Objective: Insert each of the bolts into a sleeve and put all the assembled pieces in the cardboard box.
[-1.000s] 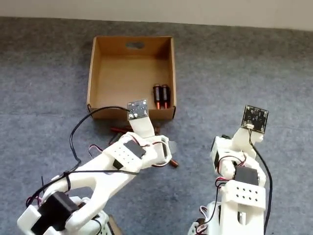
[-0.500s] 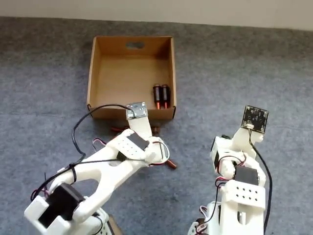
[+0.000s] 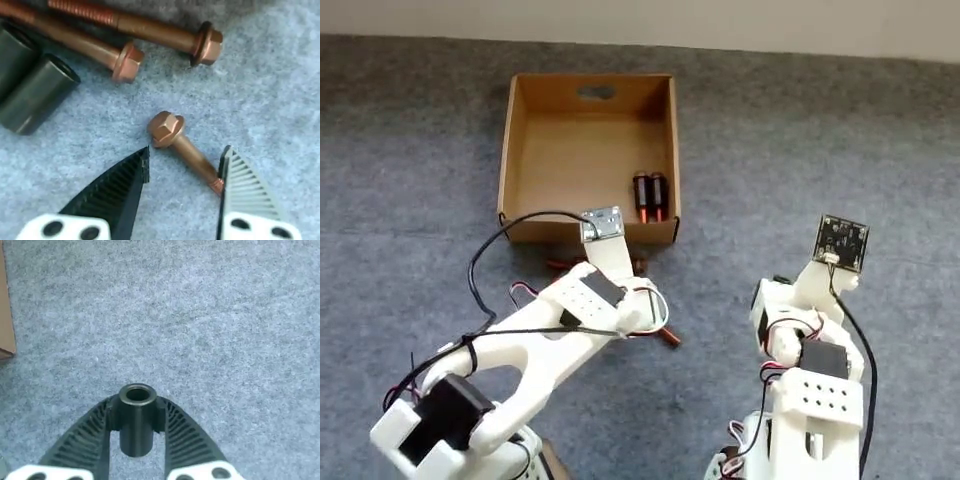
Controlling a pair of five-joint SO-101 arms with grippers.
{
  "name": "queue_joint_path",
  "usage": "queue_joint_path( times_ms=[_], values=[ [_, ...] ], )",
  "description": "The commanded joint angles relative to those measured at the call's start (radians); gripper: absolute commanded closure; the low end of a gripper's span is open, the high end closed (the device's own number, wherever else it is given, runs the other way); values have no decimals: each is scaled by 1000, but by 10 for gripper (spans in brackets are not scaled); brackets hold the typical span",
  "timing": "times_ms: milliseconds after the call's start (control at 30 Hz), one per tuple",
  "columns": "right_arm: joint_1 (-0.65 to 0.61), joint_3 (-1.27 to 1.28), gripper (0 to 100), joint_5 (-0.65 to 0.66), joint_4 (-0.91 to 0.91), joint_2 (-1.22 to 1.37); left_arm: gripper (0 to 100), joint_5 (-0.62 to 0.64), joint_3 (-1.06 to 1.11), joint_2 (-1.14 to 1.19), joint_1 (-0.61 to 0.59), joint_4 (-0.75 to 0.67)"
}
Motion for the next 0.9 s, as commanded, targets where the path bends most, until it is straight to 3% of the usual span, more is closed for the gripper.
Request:
queue_joint_path(
  times_ms=[0, 133, 267, 400, 500, 600, 733, 867],
  values=[
    [10, -12, 992, -9, -16, -19, 861, 3, -2, 2, 1, -15],
    [10, -12, 992, -9, -16, -19, 989, -61, 1, 2, 4, -15],
    [10, -10, 992, -9, -16, -19, 987, -178, 2, -2, 2, -8],
    [10, -10, 992, -9, -16, -19, 983, -279, -24, -8, -4, 104],
    [10, -10, 992, -9, -16, -19, 983, -442, -84, -8, -5, 232],
    [10, -10, 992, -9, -16, -19, 982, -701, -153, 1, -13, 338],
    [10, -8, 992, -9, -15, -19, 982, -1057, -160, 1, -107, 350],
    [10, -8, 992, -9, -15, -19, 982, -1123, -130, 1, -239, 347]
  ],
)
